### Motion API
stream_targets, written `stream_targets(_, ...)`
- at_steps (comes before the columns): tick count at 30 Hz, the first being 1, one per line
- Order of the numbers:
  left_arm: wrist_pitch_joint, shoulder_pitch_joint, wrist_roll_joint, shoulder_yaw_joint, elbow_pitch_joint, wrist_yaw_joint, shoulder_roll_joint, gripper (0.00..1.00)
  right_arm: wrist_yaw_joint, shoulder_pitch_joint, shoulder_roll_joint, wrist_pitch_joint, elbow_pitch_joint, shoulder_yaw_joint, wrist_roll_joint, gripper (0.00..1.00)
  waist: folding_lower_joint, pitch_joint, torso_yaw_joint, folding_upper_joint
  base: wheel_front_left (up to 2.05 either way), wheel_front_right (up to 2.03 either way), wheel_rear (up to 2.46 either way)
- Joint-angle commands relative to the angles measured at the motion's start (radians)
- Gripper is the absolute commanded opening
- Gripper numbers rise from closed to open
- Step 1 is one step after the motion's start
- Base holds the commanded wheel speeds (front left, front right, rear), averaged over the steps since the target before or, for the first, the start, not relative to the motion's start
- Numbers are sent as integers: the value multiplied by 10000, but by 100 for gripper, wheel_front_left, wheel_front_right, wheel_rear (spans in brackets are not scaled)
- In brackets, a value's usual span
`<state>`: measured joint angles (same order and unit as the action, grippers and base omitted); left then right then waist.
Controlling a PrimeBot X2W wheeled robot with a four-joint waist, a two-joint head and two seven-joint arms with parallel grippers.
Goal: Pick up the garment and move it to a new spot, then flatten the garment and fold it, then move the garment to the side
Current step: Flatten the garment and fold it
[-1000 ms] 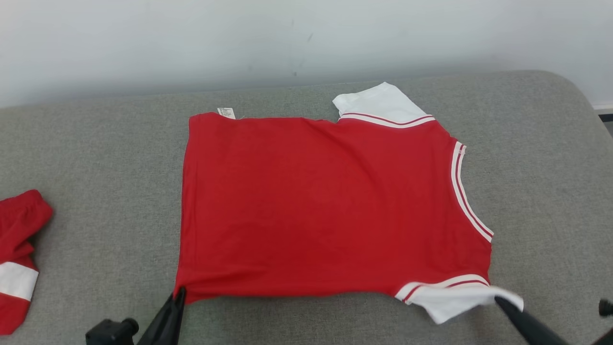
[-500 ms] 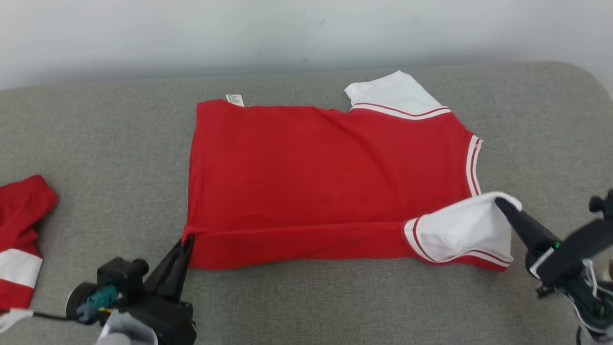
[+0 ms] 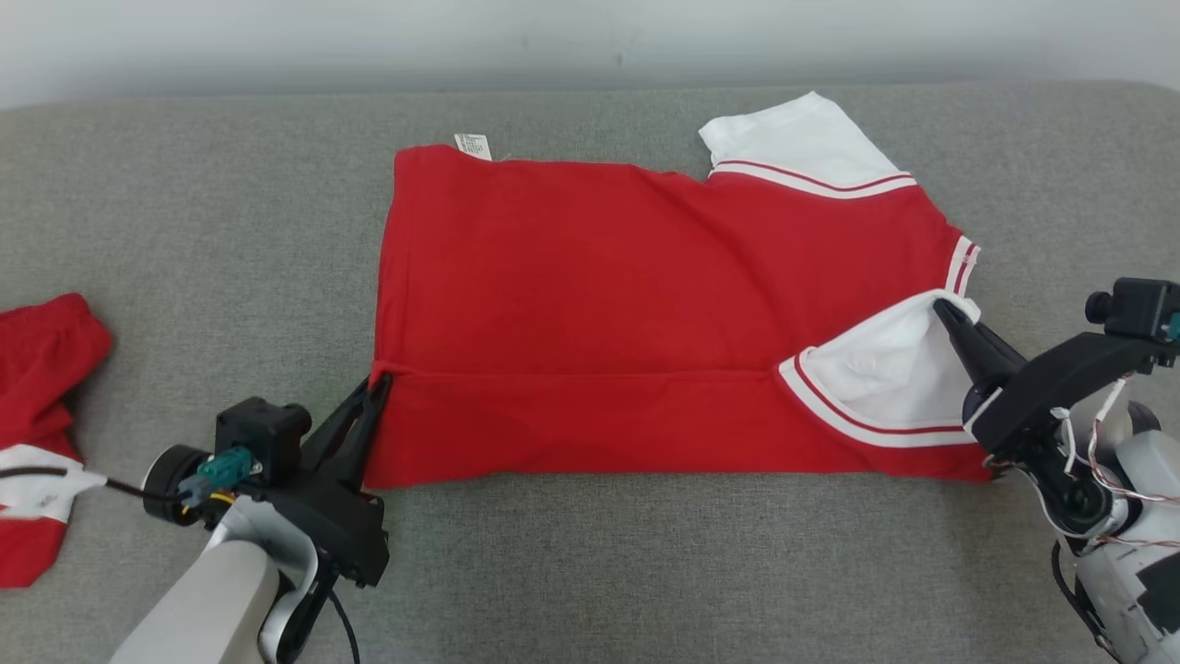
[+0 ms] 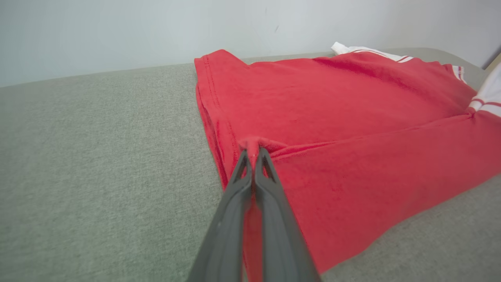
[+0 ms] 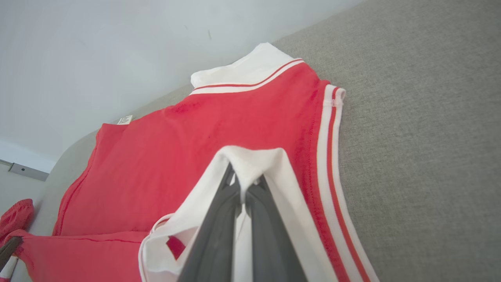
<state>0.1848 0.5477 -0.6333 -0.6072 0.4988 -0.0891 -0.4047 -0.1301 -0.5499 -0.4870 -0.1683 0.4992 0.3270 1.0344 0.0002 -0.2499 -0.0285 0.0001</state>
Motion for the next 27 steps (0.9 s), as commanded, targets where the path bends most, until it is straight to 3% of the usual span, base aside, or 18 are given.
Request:
stream_targets(1,56,156,20,-13,114,-59,81,0,-16,-130,49,115,88,56,-131,0,-2,-72,-14,-1,0,0,0)
stream_targets(5,200,561,15,-113,733,-161,175,0,-16,-505,224,522,569,334,-340,0,-2,-171,-118,-1,0,0,0)
stream_targets(6,256,632,33,-133,919,-203,190,0,-16,-593,243,648,677,394,-400,5,-2,-177,-151,-1,0,0,0)
stream_targets(7,284,679,-1,-137,1069,-227,234,0,-16,-657,257,769,779,468,-453,48,-2,-167,-182,-1,0,0,0)
stream_targets(8,365,713,-41,-133,1187,-237,278,30,-16,-681,277,860,856,542,-459,100,-2,-150,-206,-1,0,0,0)
stream_targets(9,421,740,-21,-132,1300,-227,291,98,-16,-697,294,976,910,608,-454,100,-2,-118,-229,-1,0,0,0)
stream_targets(15,738,389,71,96,1608,-117,414,100,-16,-320,-22,1732,851,1078,-589,100,-2,284,-293,-1,0,0,0)
stream_targets(27,804,-1429,477,1022,381,224,533,100,-16,1793,-675,3331,292,1366,-1370,100,-2,695,-266,-1,0,0,0)
